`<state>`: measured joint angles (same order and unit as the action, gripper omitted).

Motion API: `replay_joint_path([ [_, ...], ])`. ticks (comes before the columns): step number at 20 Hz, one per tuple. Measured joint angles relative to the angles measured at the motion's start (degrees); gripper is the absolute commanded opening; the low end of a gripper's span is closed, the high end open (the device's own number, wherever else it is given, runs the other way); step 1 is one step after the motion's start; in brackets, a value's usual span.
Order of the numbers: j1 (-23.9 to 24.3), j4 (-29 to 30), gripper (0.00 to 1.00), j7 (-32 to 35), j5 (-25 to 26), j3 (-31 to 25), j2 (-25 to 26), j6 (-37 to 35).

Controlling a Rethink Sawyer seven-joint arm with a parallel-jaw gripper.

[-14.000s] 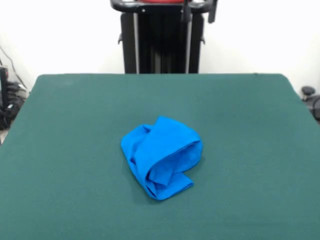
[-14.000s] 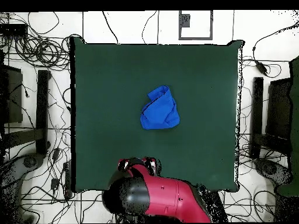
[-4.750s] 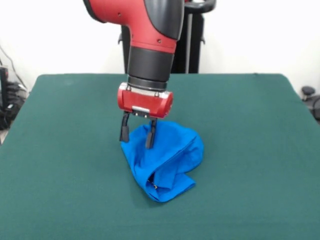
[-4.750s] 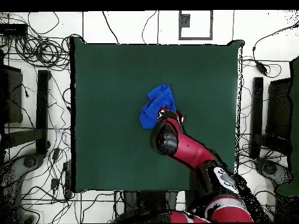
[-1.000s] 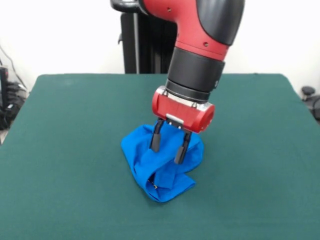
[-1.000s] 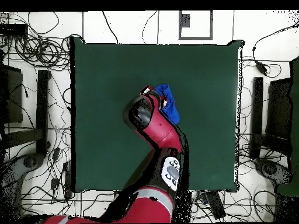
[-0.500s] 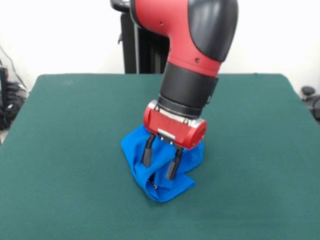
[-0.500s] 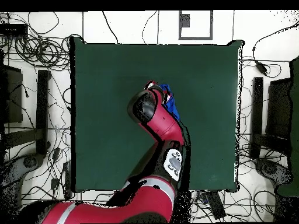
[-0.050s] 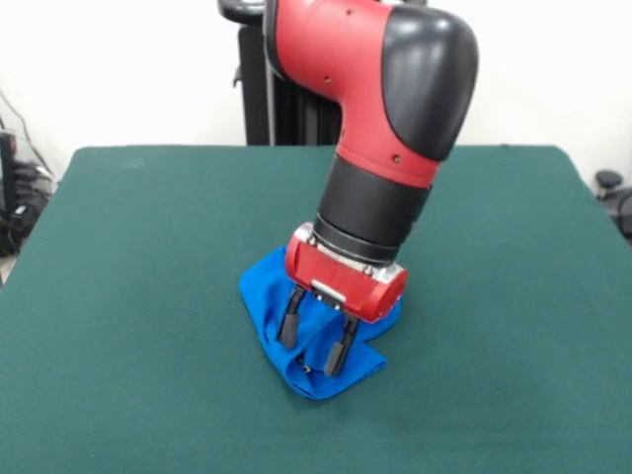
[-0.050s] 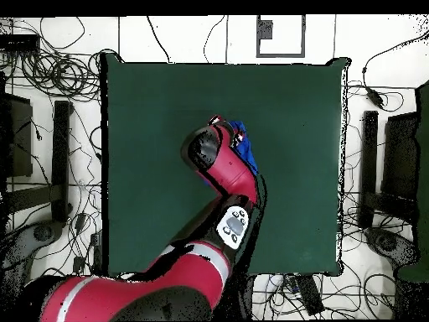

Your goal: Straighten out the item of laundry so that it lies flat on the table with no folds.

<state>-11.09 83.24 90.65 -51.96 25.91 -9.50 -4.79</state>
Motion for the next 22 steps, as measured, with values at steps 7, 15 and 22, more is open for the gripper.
replay_joint_path([
  [7,-1.6,-3.8,1.0,2.5,-0.6,4.8,4.5,-5.3],
  [15,-1.8,-5.5,1.0,8.0,-0.6,7.9,6.6,-8.1],
  [22,-1.8,-5.5,1.0,9.1,-0.6,8.2,5.8,-9.4],
])
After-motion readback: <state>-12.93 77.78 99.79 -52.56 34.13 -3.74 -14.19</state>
